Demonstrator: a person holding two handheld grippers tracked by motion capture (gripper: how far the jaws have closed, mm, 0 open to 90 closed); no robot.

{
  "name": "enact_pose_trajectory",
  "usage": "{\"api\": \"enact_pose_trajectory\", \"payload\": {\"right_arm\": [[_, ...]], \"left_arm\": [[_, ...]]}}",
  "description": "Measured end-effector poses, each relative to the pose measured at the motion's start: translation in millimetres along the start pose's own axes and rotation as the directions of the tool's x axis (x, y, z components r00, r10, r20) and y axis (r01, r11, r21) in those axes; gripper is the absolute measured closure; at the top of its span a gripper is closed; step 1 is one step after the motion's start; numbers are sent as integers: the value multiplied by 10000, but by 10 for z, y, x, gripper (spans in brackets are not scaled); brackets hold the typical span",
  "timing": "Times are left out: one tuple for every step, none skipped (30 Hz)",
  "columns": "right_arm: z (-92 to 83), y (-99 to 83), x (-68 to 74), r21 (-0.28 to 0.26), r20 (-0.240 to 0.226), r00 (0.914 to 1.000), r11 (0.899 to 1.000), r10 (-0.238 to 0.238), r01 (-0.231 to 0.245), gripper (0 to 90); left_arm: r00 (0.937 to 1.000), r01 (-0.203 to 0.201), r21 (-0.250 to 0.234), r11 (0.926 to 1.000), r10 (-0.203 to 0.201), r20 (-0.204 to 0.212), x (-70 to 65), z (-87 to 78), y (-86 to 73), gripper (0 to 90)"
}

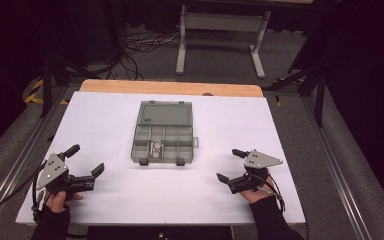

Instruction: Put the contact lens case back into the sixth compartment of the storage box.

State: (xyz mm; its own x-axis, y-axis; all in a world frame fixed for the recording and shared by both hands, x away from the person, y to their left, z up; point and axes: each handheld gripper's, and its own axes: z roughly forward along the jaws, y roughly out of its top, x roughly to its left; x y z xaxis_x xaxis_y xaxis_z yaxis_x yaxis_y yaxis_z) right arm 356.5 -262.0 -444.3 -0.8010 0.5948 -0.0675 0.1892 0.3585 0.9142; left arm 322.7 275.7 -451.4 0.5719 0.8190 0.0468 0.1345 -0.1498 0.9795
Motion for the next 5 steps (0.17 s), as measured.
{"api": "enact_pose_trajectory", "payload": {"right_arm": [[3,-4,-2,-20,7,10000,10000,35,-34,1],[5,-3,-5,-57,93,9999,10000,66,-65,1],[3,-2,-6,-111,140,9999,9999,68,-66,1],[0,-1,-9,-177,192,9998,9998,102,-98,1],[-5,-1,-14,-237,261,9995,9996,152,-146,1]], "left_arm": [[10000,11,29,10000,-11,18,-3,3,-5,1],[10000,5,30,10000,-5,22,-4,5,-7,1],[10000,-36,49,10000,36,-1,-3,6,-7,1],[10000,-47,54,10000,47,5,-3,9,-7,1],[10000,-47,54,10000,47,5,-3,9,-7,1]]}}
